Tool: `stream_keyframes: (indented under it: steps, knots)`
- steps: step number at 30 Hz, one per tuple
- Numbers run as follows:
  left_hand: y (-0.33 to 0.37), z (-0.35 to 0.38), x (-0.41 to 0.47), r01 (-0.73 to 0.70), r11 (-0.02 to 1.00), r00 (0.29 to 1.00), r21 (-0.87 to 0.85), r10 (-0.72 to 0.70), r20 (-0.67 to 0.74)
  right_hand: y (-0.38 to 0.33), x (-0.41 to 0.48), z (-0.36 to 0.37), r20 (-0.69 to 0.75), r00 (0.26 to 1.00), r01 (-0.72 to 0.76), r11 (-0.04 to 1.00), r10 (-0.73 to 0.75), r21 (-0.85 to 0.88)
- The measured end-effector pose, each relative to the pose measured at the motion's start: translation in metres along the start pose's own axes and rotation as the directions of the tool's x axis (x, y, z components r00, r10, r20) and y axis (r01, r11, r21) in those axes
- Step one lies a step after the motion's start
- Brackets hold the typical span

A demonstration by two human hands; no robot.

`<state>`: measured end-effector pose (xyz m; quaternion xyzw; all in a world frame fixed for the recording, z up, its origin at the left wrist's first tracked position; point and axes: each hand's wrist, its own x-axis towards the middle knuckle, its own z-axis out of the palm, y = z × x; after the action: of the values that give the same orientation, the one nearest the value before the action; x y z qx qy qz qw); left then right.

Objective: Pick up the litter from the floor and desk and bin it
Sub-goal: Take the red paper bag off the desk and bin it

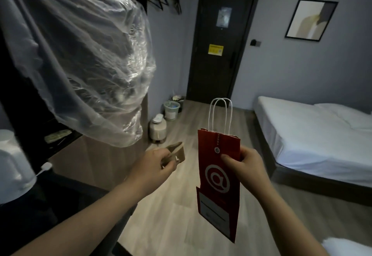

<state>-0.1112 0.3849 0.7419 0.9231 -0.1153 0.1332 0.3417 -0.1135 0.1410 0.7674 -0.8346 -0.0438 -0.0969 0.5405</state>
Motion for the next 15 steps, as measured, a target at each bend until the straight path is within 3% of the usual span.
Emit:
stream_keyframes:
  steps: [15]
  knots:
    - [-0.065, 0.071, 0.255, -0.08, 0.997, 0.992, 0.01, 0.079, 0.094, 0.058, 0.235, 0.01, -0.07, 0.991, -0.119, 0.992, 0.116, -0.041]
